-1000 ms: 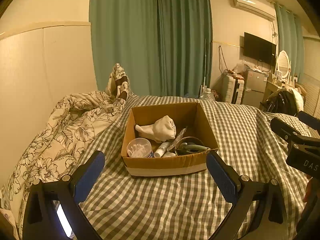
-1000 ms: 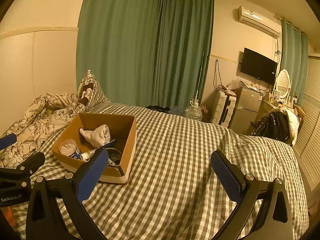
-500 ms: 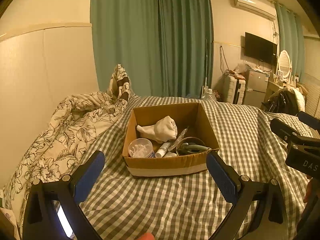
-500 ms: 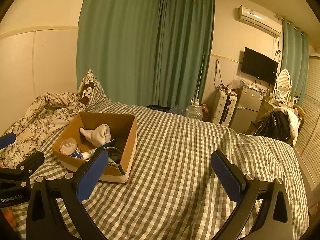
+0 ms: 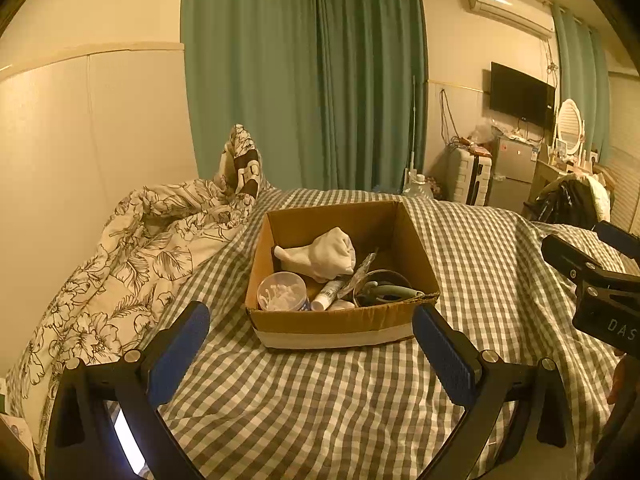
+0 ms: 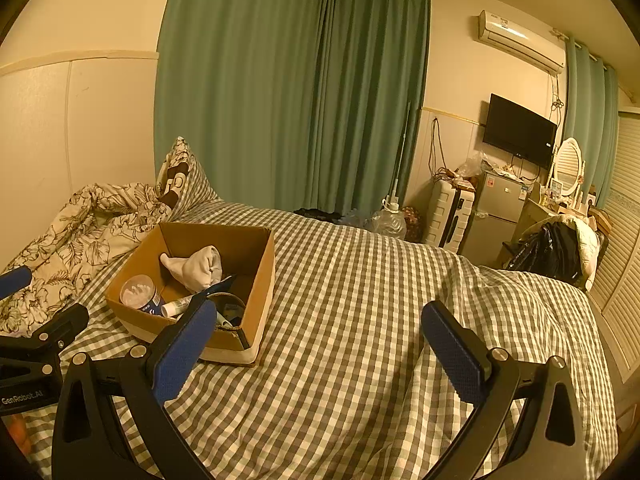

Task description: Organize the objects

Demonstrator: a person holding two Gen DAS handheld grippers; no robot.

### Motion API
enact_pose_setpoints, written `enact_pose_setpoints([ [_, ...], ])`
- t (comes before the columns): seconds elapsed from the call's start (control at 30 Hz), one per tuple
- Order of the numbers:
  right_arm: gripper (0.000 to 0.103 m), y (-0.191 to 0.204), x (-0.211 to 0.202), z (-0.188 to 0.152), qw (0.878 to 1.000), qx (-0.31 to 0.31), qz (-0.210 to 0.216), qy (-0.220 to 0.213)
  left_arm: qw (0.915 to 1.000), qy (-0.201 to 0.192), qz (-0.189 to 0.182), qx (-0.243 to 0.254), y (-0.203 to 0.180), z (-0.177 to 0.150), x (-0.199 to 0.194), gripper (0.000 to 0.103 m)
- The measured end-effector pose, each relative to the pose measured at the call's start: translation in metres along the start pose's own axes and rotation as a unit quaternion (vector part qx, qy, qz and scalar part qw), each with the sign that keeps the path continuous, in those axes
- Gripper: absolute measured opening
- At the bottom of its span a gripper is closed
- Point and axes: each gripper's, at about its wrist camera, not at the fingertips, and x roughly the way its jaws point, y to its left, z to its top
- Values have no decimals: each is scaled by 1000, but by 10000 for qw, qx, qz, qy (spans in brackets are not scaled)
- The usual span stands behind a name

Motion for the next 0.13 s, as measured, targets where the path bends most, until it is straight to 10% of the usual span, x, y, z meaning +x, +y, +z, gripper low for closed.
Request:
enact_pose_setpoints([
  [0.13, 103, 0, 0, -1, 10000, -8, 2, 9, 10000, -62, 19, 58, -2, -1, -1, 103],
])
